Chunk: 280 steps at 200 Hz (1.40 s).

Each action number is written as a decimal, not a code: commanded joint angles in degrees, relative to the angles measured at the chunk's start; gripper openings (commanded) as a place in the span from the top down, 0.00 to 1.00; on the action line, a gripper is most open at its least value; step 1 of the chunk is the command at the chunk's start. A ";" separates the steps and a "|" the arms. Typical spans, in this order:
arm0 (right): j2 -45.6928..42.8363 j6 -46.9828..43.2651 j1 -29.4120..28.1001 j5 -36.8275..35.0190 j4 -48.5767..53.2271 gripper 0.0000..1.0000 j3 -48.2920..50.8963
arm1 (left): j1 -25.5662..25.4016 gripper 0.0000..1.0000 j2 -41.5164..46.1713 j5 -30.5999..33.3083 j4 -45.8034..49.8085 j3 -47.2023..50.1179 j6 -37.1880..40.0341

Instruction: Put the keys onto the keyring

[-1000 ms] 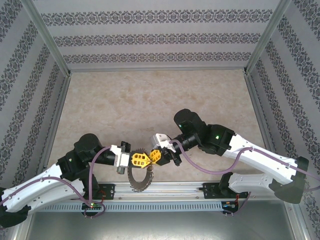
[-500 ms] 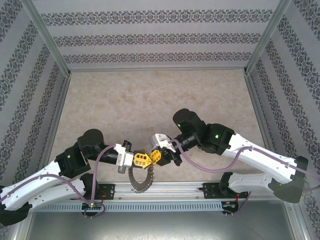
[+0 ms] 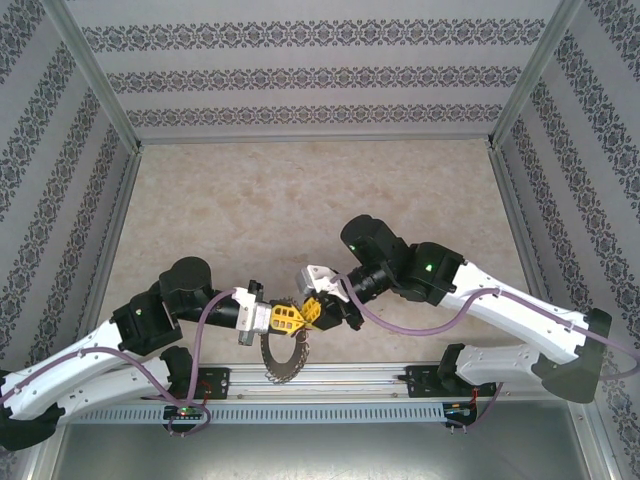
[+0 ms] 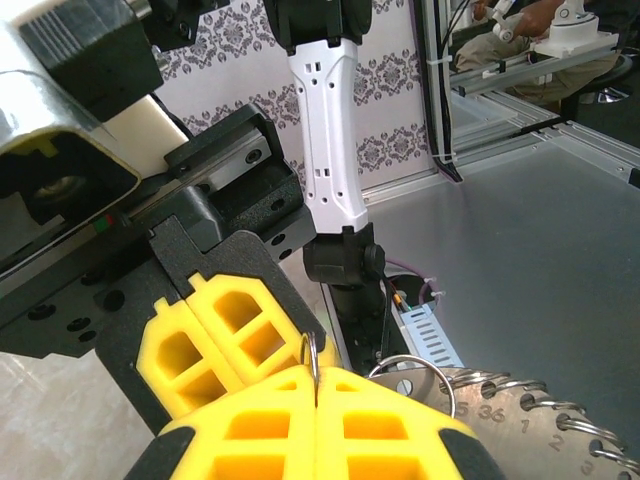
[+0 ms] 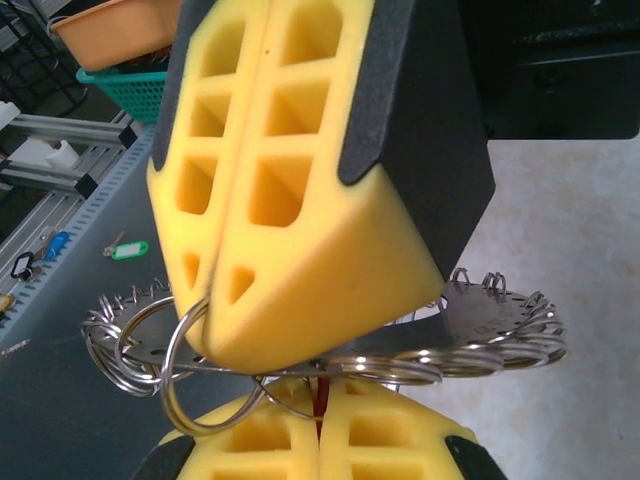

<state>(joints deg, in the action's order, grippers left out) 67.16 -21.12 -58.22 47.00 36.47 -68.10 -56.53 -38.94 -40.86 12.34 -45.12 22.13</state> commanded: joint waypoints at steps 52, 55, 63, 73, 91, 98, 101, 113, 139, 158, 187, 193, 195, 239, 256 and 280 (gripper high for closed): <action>-4.05 0.56 0.77 -1.39 -10.11 0.78 3.31 | -0.33 1.00 1.03 -1.32 -3.28 2.07 -0.78; -4.20 0.56 0.82 -1.41 -10.15 0.78 3.41 | -0.33 1.00 1.07 -1.32 -3.33 2.11 -0.77; -4.52 0.56 0.83 -1.65 -10.15 0.78 3.77 | -0.33 1.00 1.14 -1.35 -3.21 2.01 -0.77; -4.90 0.60 0.96 -1.99 -10.10 0.79 4.01 | -0.28 1.00 1.23 -1.41 -3.04 1.82 -0.74; -5.66 0.52 1.08 -2.09 -10.23 0.81 4.60 | -0.33 1.00 1.23 -1.33 -2.81 1.72 -0.69; -6.04 0.48 1.10 -1.84 -10.53 0.82 5.02 | -0.28 1.00 1.26 -1.37 -2.75 1.71 -0.68; -6.22 0.48 1.15 -1.76 -10.66 0.82 5.19 | -0.33 1.00 1.28 -1.40 -2.80 1.71 -0.68; -6.67 0.48 1.09 -1.48 -10.94 0.88 5.65 | -0.33 1.00 1.28 -1.42 -2.85 1.72 -0.80; -6.89 0.49 1.31 -1.27 -10.81 0.98 5.91 | -0.32 1.00 1.58 -1.41 -3.10 1.95 -0.89; -7.02 -0.18 1.31 0.34 -10.87 0.98 6.00 | -0.29 1.00 1.80 -1.44 -3.00 2.07 -0.92; -8.68 -1.60 1.26 4.00 -12.34 0.91 7.72 | -0.29 1.00 2.61 -1.63 -3.19 2.25 -0.99; -9.23 -1.59 1.26 4.60 -12.75 0.88 8.19 | -0.33 1.00 2.72 -1.74 -3.17 2.24 -1.10; -9.36 -1.67 1.28 4.68 -12.90 0.87 8.27 | -0.33 1.00 2.73 -1.76 -3.12 2.26 -1.05; -9.96 -1.88 1.31 4.24 -13.68 0.76 9.25 | -0.31 1.00 3.03 -2.12 -3.74 2.73 -1.31; -9.09 -1.86 1.26 4.68 -13.69 0.76 8.84 | -0.33 1.00 3.06 -2.27 -4.07 2.68 -1.43; -8.77 -1.83 1.27 4.37 -13.70 0.76 8.81 | -0.33 1.00 3.73 -2.36 -4.37 2.81 -1.69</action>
<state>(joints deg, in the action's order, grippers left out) 58.00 -22.41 -57.47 49.56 24.14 -59.48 -56.55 -36.60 -41.58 10.72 -42.41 21.50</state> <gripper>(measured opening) 0.242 0.060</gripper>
